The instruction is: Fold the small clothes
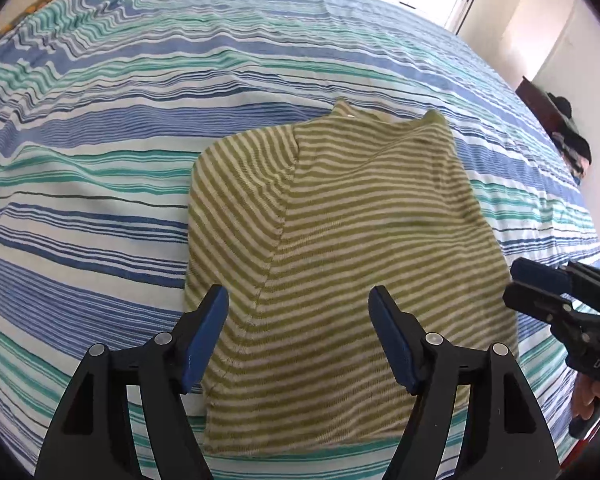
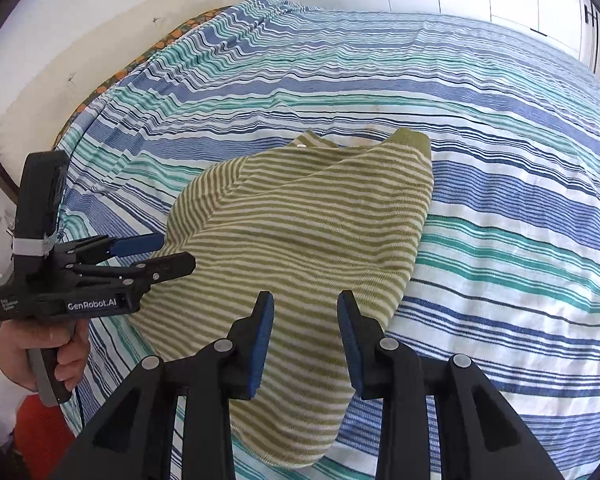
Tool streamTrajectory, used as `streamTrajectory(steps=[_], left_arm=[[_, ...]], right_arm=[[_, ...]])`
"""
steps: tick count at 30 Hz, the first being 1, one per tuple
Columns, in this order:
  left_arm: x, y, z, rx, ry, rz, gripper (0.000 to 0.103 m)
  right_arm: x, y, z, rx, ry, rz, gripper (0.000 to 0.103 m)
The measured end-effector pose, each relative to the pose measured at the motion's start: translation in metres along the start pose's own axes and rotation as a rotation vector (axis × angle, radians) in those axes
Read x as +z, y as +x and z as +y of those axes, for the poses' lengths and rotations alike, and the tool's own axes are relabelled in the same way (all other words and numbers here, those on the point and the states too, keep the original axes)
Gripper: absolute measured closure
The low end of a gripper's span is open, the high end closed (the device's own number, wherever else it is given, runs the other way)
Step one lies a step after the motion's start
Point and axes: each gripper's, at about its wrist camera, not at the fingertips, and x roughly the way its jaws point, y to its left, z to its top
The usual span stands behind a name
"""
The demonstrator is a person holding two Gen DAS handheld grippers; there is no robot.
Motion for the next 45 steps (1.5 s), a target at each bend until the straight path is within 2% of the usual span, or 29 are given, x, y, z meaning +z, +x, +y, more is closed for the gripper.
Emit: streamTrajectory(steps=[3,5,6,7,9,12,14,16,18,20,21,22,23,24,26,33,36,38,41,43,45], left_arm=[[-0.007,-0.003,-0.001,0.024,0.021,0.009,0.029],[-0.015,-0.010,0.005,0.023,0.021,0.014,0.028],[-0.019,-0.014,0.012,0.010,0.009,0.016,0.027],[-0.022,-0.019,0.022,-0.017,-0.015,0.012,0.026],[-0.027,-0.029,0.052,-0.091,-0.109,-0.016,0.015],[-0.024,-0.021,0.100,-0.203,-0.291,-0.020,0.014],[-0.018,-0.002,0.111,-0.330,-0.348,0.018,0.014],[-0.012,0.019,0.104,-0.420,-0.339,0.078,0.014],[-0.010,0.042,0.086,-0.478,-0.291,0.153,0.013],[-0.008,0.053,0.071,-0.457,-0.243,0.169,0.010],[-0.006,0.053,0.068,-0.447,-0.237,0.167,0.021],[-0.004,0.052,0.065,-0.448,-0.242,0.177,0.045],[-0.001,0.053,0.065,-0.465,-0.268,0.215,0.089],[0.003,0.050,0.066,-0.477,-0.297,0.228,0.089],[0.018,0.029,0.057,-0.487,-0.253,0.179,0.089],[0.093,-0.080,0.018,-0.635,-0.165,-0.089,0.089],[0.102,-0.117,-0.001,-0.668,-0.097,-0.168,0.088],[0.094,-0.121,-0.011,-0.684,-0.075,-0.155,0.088],[0.062,-0.096,-0.018,-0.687,-0.091,-0.045,0.087],[0.025,-0.065,-0.027,-0.642,-0.091,0.048,0.084],[-0.020,-0.029,-0.037,-0.539,-0.084,0.161,0.072]], right_arm=[[-0.021,0.000,-0.001,-0.017,0.001,0.036,0.068],[-0.032,-0.001,-0.007,-0.016,0.024,0.058,0.048],[-0.041,-0.004,-0.015,-0.007,0.045,0.069,0.025],[-0.045,-0.008,-0.019,0.008,0.065,0.066,0.018],[-0.050,-0.019,-0.032,0.040,0.100,0.044,0.018],[-0.045,-0.028,-0.059,0.103,0.188,0.008,0.018],[-0.036,-0.020,-0.081,0.181,0.285,-0.010,0.018],[-0.029,0.003,-0.098,0.278,0.376,0.005,0.021],[-0.025,0.036,-0.104,0.393,0.469,0.047,0.028],[-0.024,0.067,-0.097,0.421,0.512,0.102,0.038],[-0.023,0.077,-0.086,0.412,0.487,0.120,0.054],[-0.019,0.083,-0.075,0.380,0.445,0.133,0.070],[-0.014,0.083,-0.065,0.354,0.414,0.141,0.071],[-0.008,0.079,-0.060,0.343,0.398,0.129,0.074],[0.008,0.059,-0.057,0.355,0.363,0.074,0.077],[0.095,-0.060,-0.052,0.299,0.179,-0.163,0.077],[0.114,-0.117,-0.047,0.277,0.086,-0.246,0.077],[0.109,-0.143,-0.044,0.272,0.048,-0.267,0.077],[0.081,-0.143,-0.053,0.274,0.092,-0.211,0.076],[0.044,-0.125,-0.063,0.266,0.162,-0.131,0.076],[-0.004,-0.096,-0.075,0.246,0.233,-0.038,0.076]])
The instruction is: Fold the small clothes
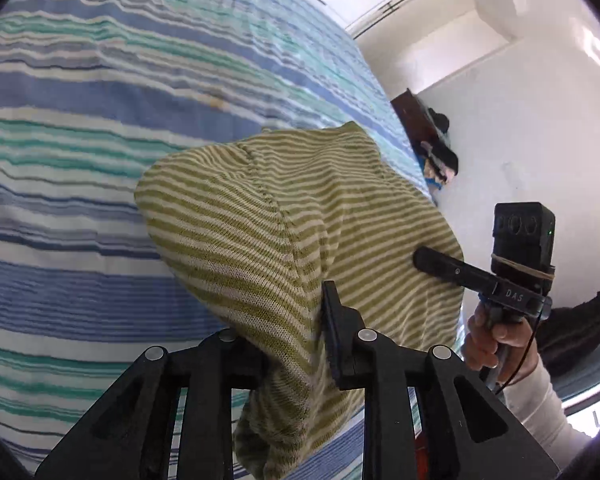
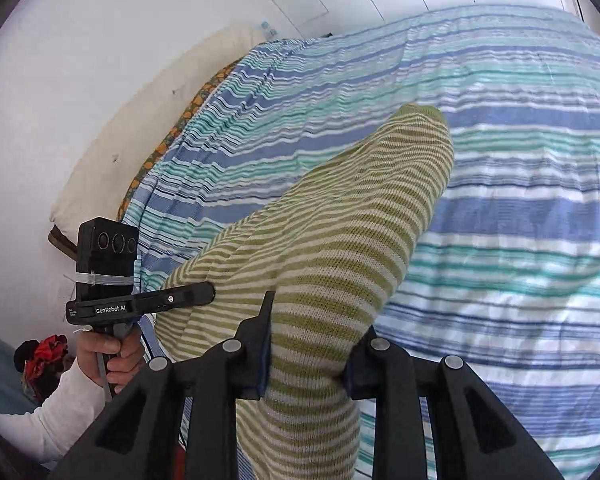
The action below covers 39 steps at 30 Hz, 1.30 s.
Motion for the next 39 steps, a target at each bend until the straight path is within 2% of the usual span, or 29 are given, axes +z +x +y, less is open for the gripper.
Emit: streamTrajectory(steps=[2,3,4,5,6,7,8,9,11,16,18,23,26,32,39], left_arm=[[-0.037,0.032,0.014,0.176,-0.016,0.082,0.070],[-0.053,0.035,0.016,0.242,-0.001,0.081,0.069],[-0.068,0.028,0.013,0.273,0.022,0.043,0.065],[-0.080,0.016,0.005,0.318,0.048,-0.002,0.051],[-0.091,0.001,-0.006,0.396,0.080,-0.047,0.029],[-0.101,-0.014,-0.019,0.484,0.116,-0.100,0.020],[-0.111,-0.028,-0.032,0.554,0.156,-0.162,0.014],[-0.121,-0.042,-0.045,0.604,0.194,-0.218,0.012],[-0.139,-0.062,-0.067,0.696,0.246,-0.297,0.004],[-0.176,-0.095,-0.092,0.919,0.260,-0.365,0.002],[-0.192,-0.107,-0.091,0.924,0.230,-0.362,0.002],[-0.218,-0.117,-0.100,0.808,0.164,-0.238,0.002],[-0.234,-0.123,-0.110,0.784,0.147,-0.206,0.002],[-0.254,-0.133,-0.137,0.762,0.211,-0.223,0.002],[-0.262,-0.138,-0.154,0.742,0.238,-0.237,0.002]], right_arm=[[-0.044,0.033,-0.031,-0.112,0.083,0.109,0.066],[-0.064,0.045,-0.044,-0.199,0.108,0.154,0.057],[-0.082,0.050,-0.054,-0.278,0.114,0.172,0.046],[-0.097,0.044,-0.056,-0.324,0.107,0.148,0.037],[-0.107,0.032,-0.054,-0.340,0.105,0.091,0.020],[-0.117,0.018,-0.049,-0.374,0.109,0.046,0.014],[-0.124,0.005,-0.040,-0.404,0.111,0.013,0.013],[-0.131,-0.006,-0.029,-0.413,0.104,-0.005,0.012],[-0.141,-0.026,-0.002,-0.424,0.059,-0.033,0.011],[-0.171,-0.059,0.066,-0.463,-0.078,-0.069,0.007],[-0.188,-0.071,0.083,-0.458,-0.079,-0.067,0.007],[-0.215,-0.089,0.122,-0.461,-0.088,-0.045,0.007],[-0.232,-0.102,0.145,-0.507,-0.113,-0.048,0.007],[-0.257,-0.110,0.169,-0.516,-0.106,-0.011,0.007],[-0.267,-0.125,0.205,-0.578,-0.189,-0.027,0.007]])
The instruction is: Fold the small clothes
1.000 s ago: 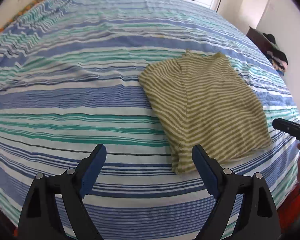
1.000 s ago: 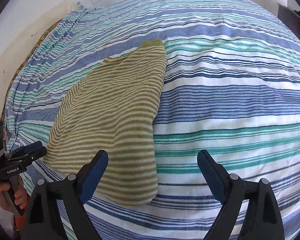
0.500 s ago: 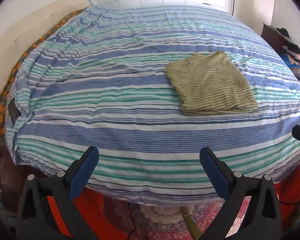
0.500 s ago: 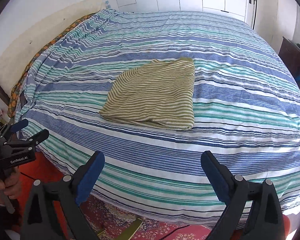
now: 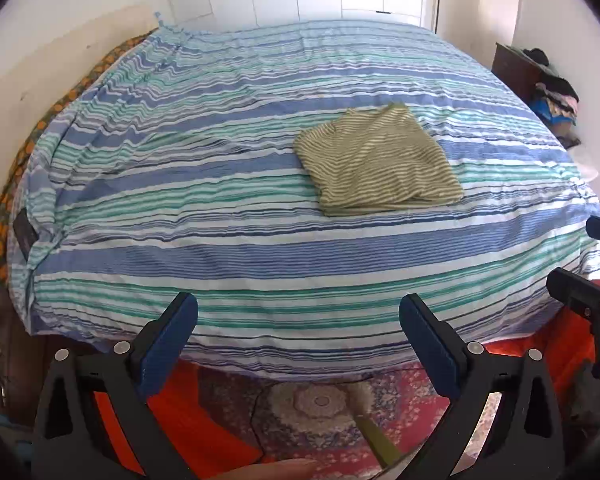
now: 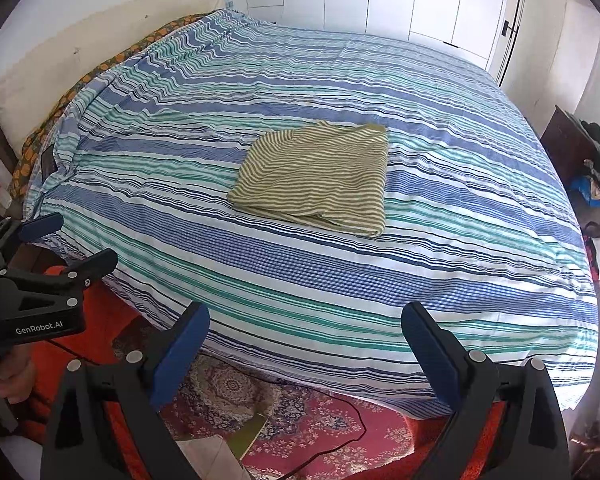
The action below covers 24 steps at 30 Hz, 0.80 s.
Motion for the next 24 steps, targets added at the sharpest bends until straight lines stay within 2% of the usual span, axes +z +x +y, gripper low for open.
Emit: streamTrajectory(steps=[13,24], left_arm=[[-0.001,-0.007,-0.001,0.016,-0.023,0.001,0.002],[0.000,-0.010,-0.010,0.022,-0.008,0.002,0.002]], right_arm=[[-0.006,-0.006,-0.005,-0.087,0.023,-0.020,0.007],[-0.009,-0.003,-0.008,-0.080,0.029,-0.013,0.007]])
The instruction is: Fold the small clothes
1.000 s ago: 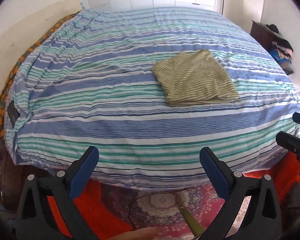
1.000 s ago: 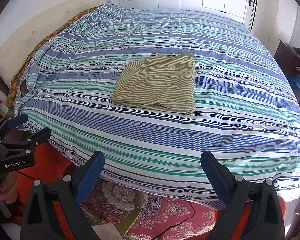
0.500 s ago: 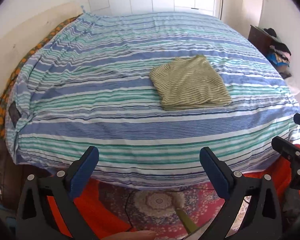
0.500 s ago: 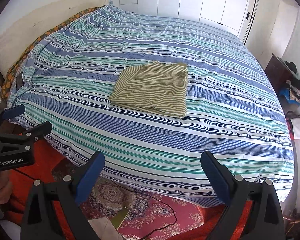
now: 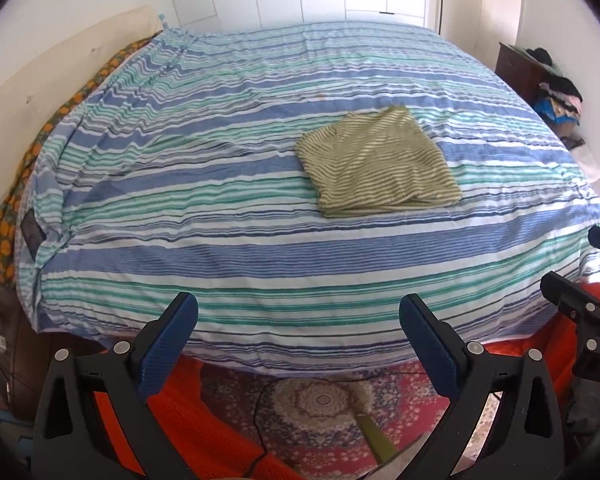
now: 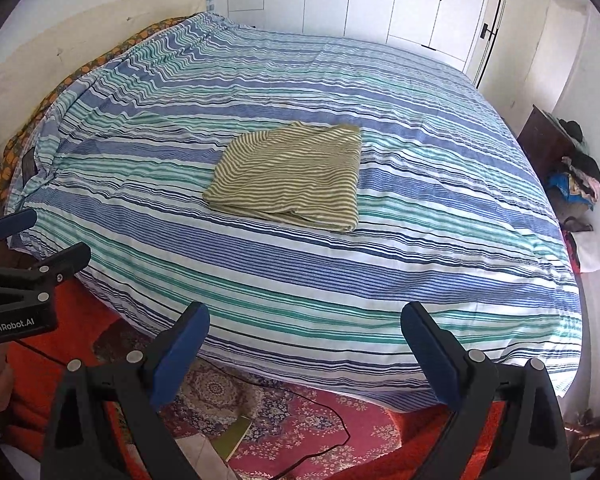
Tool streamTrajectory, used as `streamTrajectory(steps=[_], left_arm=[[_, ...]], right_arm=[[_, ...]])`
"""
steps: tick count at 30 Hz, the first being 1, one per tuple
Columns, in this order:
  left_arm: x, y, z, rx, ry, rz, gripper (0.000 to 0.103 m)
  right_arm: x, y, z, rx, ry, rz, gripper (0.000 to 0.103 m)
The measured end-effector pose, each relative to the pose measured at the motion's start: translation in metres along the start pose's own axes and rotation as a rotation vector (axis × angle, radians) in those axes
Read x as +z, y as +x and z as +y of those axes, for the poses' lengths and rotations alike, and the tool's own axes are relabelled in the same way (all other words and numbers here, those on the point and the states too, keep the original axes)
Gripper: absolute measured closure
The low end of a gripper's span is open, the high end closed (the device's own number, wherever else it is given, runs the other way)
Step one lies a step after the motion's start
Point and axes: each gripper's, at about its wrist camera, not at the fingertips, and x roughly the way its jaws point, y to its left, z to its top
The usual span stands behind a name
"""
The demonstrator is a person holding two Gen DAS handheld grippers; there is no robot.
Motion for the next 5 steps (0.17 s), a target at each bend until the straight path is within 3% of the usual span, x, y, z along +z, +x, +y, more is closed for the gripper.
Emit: streamTrajectory(steps=[5], left_arm=[[-0.0002,-0.0029,0.0002,0.029,-0.009,-0.018,0.002]], right_arm=[[-0.0009,0.0012,-0.0002,0.010,0.006,0.002,0.007]])
